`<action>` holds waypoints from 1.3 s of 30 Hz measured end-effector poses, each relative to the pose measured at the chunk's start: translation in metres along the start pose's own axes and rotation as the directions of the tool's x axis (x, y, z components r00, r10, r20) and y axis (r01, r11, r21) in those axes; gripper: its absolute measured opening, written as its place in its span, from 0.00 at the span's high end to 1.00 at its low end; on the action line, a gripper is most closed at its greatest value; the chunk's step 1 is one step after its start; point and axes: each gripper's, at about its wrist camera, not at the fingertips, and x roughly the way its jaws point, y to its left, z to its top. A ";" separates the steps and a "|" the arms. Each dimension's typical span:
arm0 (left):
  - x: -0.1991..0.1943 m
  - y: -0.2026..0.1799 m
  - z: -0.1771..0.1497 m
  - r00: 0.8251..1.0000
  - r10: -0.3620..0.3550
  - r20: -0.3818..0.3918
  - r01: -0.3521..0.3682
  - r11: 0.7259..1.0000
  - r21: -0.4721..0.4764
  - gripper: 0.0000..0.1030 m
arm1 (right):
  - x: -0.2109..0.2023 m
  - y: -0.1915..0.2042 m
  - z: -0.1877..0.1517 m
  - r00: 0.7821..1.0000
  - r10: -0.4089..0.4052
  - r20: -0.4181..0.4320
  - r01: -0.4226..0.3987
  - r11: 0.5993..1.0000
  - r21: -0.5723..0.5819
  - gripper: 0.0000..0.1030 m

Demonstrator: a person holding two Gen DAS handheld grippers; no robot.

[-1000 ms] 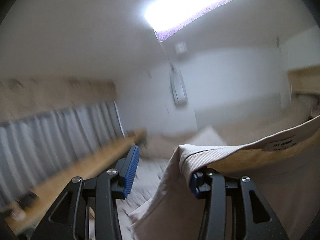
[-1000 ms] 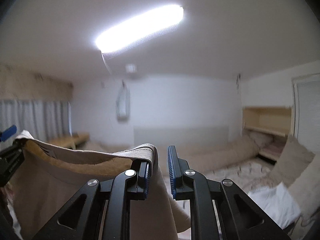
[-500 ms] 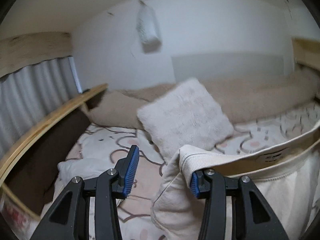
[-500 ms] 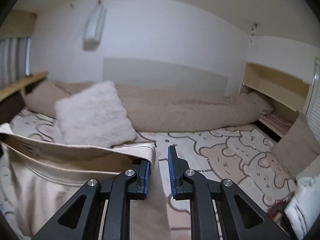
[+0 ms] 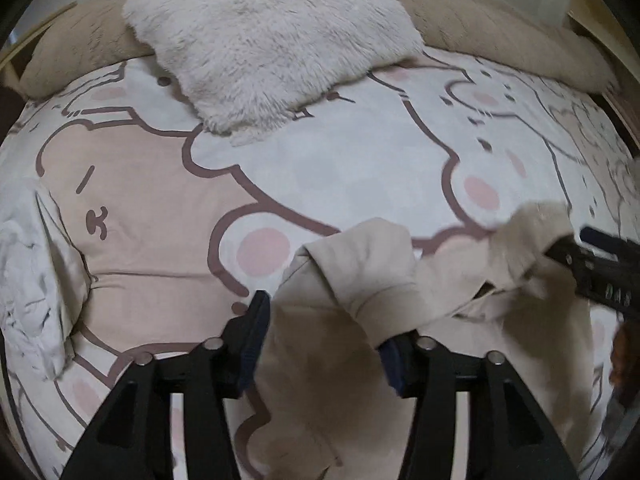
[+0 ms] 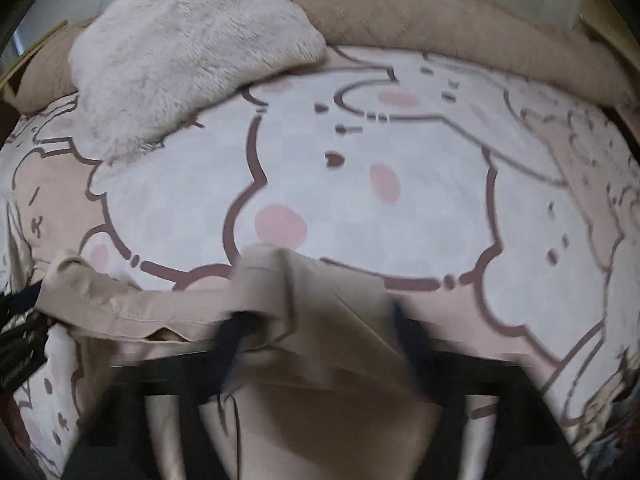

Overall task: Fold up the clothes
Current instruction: 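Lay the garment flat on the bed and open both tools, then grasp the garment hem with both tools and pull it straight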

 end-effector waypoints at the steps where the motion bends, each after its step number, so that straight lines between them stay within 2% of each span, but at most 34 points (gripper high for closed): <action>1: -0.005 0.001 -0.003 1.000 -0.011 -0.010 0.011 1.000 0.020 0.34 | -0.001 -0.002 -0.002 1.000 0.012 -0.007 -0.012 1.000 0.001 0.10; 4: -0.019 0.000 -0.019 0.998 -0.050 -0.035 0.053 0.994 0.094 0.30 | -0.004 -0.009 -0.006 0.998 0.052 -0.023 -0.052 0.999 0.007 0.10; 6: -0.035 -0.003 -0.034 0.997 -0.069 -0.043 0.075 0.985 0.156 0.30 | -0.018 -0.017 -0.009 0.992 0.127 -0.007 -0.127 0.992 0.019 0.10; 10: -0.059 -0.011 -0.067 0.992 -0.117 -0.042 0.123 0.970 0.209 0.30 | -0.053 -0.043 -0.015 0.952 0.307 -0.011 -0.304 0.947 0.098 0.10; 13: -0.080 -0.013 -0.103 0.990 -0.140 0.008 0.136 0.971 0.198 0.30 | -0.087 -0.056 -0.037 0.957 0.288 0.028 -0.289 0.956 0.046 0.10; 16: -0.105 -0.010 -0.162 0.984 -0.175 0.019 0.168 0.967 0.189 0.30 | -0.124 -0.072 -0.090 0.970 0.237 0.062 -0.233 0.971 -0.063 0.10; 20: -0.126 -0.006 -0.241 0.978 -0.204 -0.041 0.208 0.962 0.178 0.30 | -0.155 -0.102 -0.182 0.981 0.188 0.049 -0.181 0.977 -0.114 0.10; 24: -0.138 0.000 -0.317 0.967 -0.212 -0.139 0.231 0.964 0.134 0.30 | -0.173 -0.146 -0.285 0.981 0.192 -0.033 -0.193 0.981 -0.026 0.11; 26: -0.139 0.006 -0.349 0.957 -0.218 -0.190 0.240 0.965 0.102 0.30 | -0.181 -0.161 -0.328 0.977 0.204 -0.067 -0.203 0.979 0.021 0.20; 29: -0.140 0.006 -0.391 0.956 -0.190 -0.225 0.214 0.973 0.088 0.30 | -0.189 -0.171 -0.383 0.970 0.222 -0.103 -0.219 0.975 0.045 0.24; 33: -0.135 -0.002 -0.428 0.955 -0.158 -0.251 0.184 0.979 0.083 0.30 | -0.193 -0.171 -0.439 0.958 0.260 -0.125 -0.254 0.965 0.058 0.26; 35: -0.126 -0.008 -0.439 0.955 -0.126 -0.269 0.152 0.985 0.077 0.30 | -0.188 -0.166 -0.459 0.952 0.272 -0.141 -0.265 0.962 0.062 0.34; 37: -0.122 -0.014 -0.445 0.965 -0.093 -0.246 0.114 0.991 0.074 0.29 | -0.180 -0.157 -0.472 0.949 0.280 -0.147 -0.273 0.960 0.067 0.42; 39: -0.122 -0.020 -0.445 0.963 -0.115 -0.244 0.131 0.990 0.049 0.28 | -0.179 -0.147 -0.478 0.956 0.267 -0.123 -0.263 0.964 0.051 0.44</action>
